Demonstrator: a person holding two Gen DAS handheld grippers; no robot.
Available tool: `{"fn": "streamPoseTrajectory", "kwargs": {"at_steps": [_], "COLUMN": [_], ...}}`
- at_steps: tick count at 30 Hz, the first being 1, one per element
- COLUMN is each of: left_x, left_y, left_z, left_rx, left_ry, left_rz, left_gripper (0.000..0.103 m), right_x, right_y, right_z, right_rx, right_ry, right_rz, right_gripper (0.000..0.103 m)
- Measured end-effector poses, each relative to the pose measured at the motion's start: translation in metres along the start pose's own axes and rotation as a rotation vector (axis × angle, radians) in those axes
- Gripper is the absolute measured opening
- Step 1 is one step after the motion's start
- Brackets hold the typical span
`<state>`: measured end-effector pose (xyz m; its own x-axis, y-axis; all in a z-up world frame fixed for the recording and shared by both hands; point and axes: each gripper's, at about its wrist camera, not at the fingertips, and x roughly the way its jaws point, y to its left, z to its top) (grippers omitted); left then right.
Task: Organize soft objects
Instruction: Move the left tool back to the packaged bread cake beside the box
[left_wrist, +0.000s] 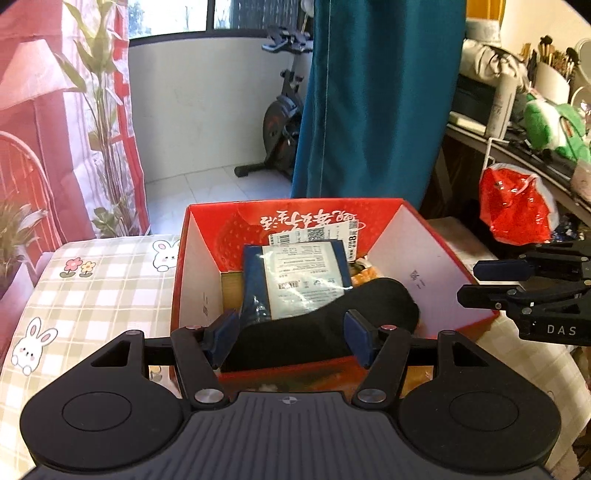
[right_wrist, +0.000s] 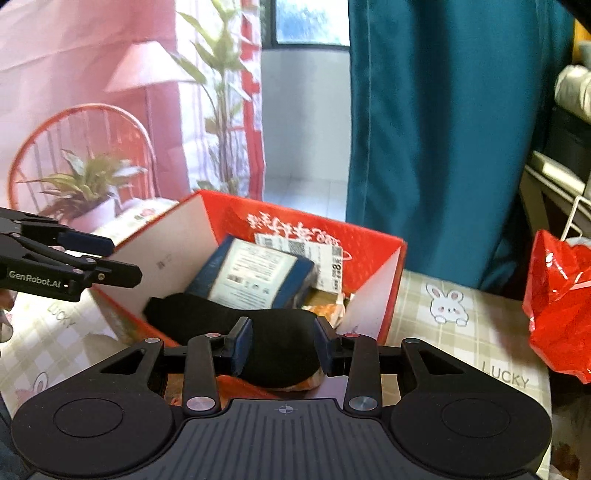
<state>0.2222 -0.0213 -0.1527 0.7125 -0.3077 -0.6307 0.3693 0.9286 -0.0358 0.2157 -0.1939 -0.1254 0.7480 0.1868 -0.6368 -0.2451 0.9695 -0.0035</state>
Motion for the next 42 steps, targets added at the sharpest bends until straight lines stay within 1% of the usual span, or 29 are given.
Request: {"fn": "streamPoseTrajectory", "kwargs": {"at_steps": [5, 9, 17, 23, 29, 35, 39, 42], "left_x": [-0.014, -0.018, -0.007, 0.01, 0.03, 0.042, 0.049, 0.054], "left_y": [-0.007, -0.013, -0.027, -0.033, -0.036, -0.038, -0.038, -0.04], "left_z": [-0.022, -0.036, -0.051, -0.063, -0.067, -0.068, -0.068, -0.067], "left_rx": [-0.022, -0.041, -0.036, -0.081, -0.124, -0.125, -0.156, -0.159], "left_ry": [-0.024, -0.028, -0.001, 0.025, 0.056, 0.059, 0.06, 0.065], "left_rz": [-0.003, -0.028, -0.1, -0.176, -0.227, -0.255, -0.292, -0.295], "left_gripper": [0.065, 0.065, 0.065, 0.064, 0.064, 0.063, 0.063, 0.063], "right_x": [-0.021, -0.029, -0.019, -0.004, 0.009, 0.02, 0.024, 0.025], "right_y": [0.006, 0.009, 0.011, 0.011, 0.012, 0.012, 0.011, 0.012], "right_z": [-0.018, -0.035, -0.069, -0.086, -0.093, -0.094, -0.094, -0.095], "right_rx": [-0.021, -0.029, -0.004, -0.008, -0.012, -0.016, -0.021, -0.024], "right_ry": [-0.037, -0.028, 0.048, 0.104, 0.126, 0.133, 0.135, 0.133], "right_rz": [0.01, 0.018, 0.026, 0.035, 0.038, 0.063, 0.078, 0.088], "right_gripper": [0.034, 0.034, 0.034, 0.035, 0.035, 0.035, 0.036, 0.036]}}
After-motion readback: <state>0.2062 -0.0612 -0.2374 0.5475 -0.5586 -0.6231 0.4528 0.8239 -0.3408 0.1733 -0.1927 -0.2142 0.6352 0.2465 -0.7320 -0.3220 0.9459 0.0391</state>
